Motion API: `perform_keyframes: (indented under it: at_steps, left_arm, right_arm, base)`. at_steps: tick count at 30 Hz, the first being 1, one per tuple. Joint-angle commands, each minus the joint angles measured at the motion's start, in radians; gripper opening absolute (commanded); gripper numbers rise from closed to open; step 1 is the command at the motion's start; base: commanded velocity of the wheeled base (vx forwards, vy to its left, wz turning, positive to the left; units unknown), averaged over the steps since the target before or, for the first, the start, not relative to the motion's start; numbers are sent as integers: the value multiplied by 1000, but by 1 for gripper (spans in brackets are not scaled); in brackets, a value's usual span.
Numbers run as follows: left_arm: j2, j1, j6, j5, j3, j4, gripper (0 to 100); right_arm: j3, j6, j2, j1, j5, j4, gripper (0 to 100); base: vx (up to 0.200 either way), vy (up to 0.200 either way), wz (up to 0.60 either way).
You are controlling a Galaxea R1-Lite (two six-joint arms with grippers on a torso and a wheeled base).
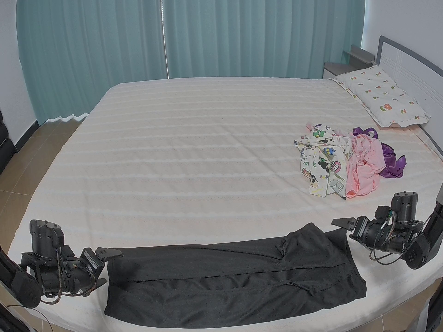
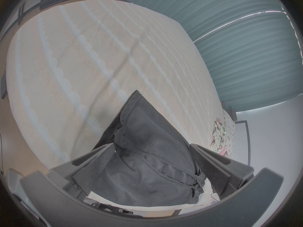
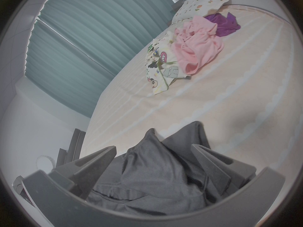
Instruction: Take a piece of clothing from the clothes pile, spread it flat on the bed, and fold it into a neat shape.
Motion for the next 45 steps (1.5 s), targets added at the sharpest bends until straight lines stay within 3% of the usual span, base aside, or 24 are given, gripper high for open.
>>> perform_keyframes:
  at_steps: [1,9,18,45]
  left_arm:
    - [9,-11,-6,-5,-4,-2,100]
    - [28,-13,-8,-5,-4,-2,100]
    - [30,-20,-8,-7,-7,-2,100]
    - [33,-40,-52,-5,20,-3,100]
  right_arm:
    - [-85,-6,13,53,0,59,100]
    - [-165,-55,78,105,0,147,100]
    - [-156,-96,157,87,1,141,100]
    - [-162,-92,211,125,-3,135,100]
  base:
    - [0,0,0]
    - [0,0,0]
    - [0,0,0]
    - [0,0,0]
